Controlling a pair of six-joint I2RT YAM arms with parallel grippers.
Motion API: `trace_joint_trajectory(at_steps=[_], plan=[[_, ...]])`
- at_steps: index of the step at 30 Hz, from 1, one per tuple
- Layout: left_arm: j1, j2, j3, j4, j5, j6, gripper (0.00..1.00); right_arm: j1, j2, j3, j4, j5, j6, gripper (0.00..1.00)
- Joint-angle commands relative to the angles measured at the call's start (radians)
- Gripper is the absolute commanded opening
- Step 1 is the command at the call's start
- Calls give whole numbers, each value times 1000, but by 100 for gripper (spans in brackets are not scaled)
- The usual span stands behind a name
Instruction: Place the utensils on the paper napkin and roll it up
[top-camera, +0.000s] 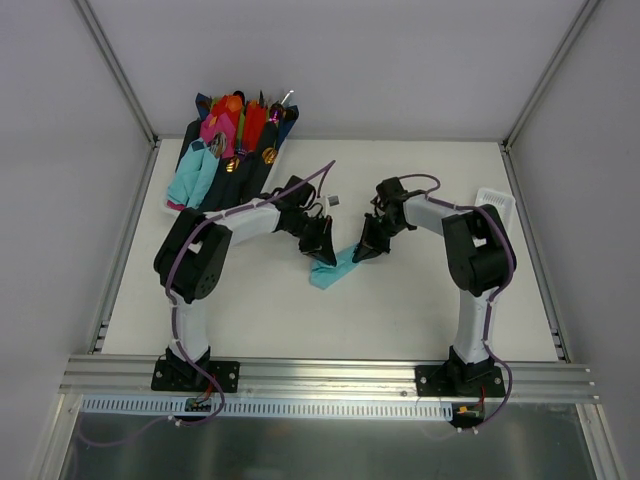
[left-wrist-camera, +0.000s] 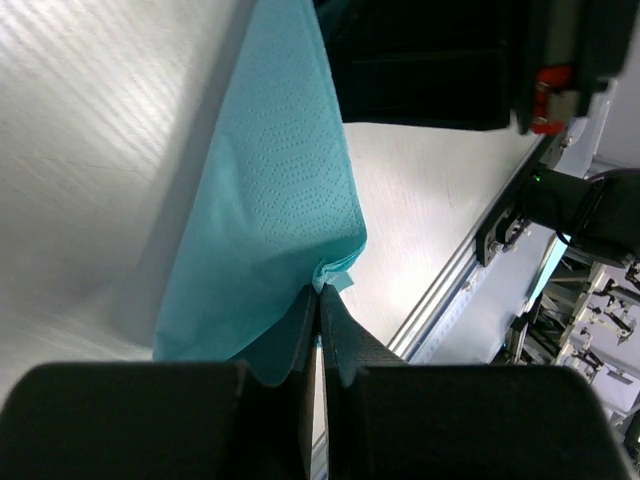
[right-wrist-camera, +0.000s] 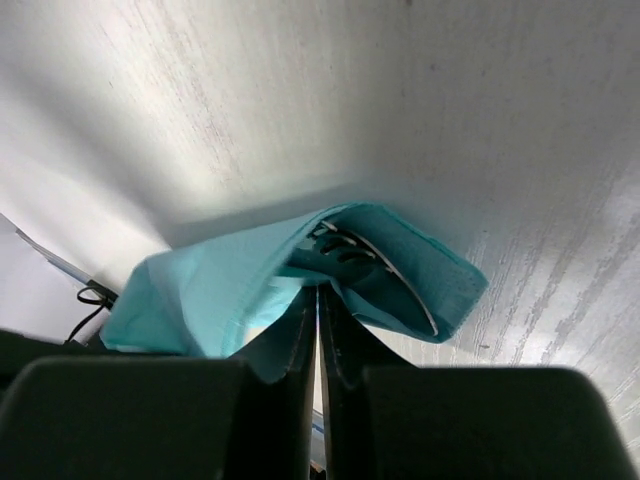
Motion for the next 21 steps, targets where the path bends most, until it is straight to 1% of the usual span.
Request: trace_joint_trajectory(at_steps=[1,6,11,17,21], plan=[[-38,-69,-21,-13,34,-32,0,-1,17,-43,-19,92,17,5],[-73,-48,-32,-7,41,-38,0,-1,4,-57,-13,104,33,5],[-113,-9,-76,19,-3,-58,0,1,-6,-58,-13,113,42,5],[-136,44,-83,56,-40,-92,0,-1,-14,-66,-9,117,57,4],[-151,72,-92,69,-96,-104,0,1,-17,-70,-2,112,60,4]])
